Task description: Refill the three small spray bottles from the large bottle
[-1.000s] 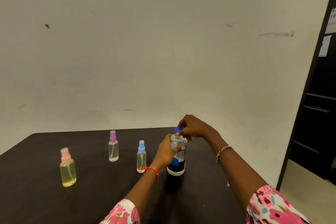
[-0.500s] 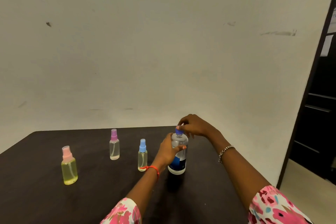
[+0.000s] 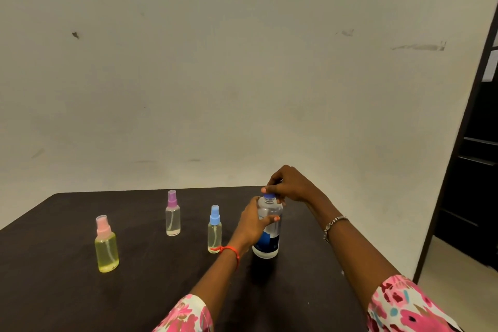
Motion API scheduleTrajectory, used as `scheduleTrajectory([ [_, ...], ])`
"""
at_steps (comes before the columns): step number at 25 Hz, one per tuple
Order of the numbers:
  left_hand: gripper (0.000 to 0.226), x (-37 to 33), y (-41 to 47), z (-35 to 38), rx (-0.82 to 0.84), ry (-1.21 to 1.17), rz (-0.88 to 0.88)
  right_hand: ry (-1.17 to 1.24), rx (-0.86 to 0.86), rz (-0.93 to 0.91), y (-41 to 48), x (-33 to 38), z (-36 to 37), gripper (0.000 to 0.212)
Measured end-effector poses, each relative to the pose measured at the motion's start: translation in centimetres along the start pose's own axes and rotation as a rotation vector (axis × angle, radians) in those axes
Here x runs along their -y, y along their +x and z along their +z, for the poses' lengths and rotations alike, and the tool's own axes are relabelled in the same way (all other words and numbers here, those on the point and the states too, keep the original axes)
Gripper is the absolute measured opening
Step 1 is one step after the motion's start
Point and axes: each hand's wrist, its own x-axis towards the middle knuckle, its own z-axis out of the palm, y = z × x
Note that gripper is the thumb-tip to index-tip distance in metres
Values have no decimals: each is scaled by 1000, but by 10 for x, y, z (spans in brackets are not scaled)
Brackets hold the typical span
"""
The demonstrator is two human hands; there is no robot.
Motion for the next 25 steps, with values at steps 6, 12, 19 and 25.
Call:
scheduleTrajectory([
  [6, 50, 0, -1, -1, 9, 20, -13, -65, 153, -42, -3, 3, -10, 27],
  [12, 54, -1, -2, 0, 12, 16, -25, -122, 235, -75, -6, 5, -12, 29],
  [19, 57, -3, -5, 0, 21, 6, -53, -146, 240, -80, -8, 5, -8, 30],
  [25, 94, -12, -9, -6, 105, 88, -179, -229, 262, -61, -14, 12, -10, 36],
])
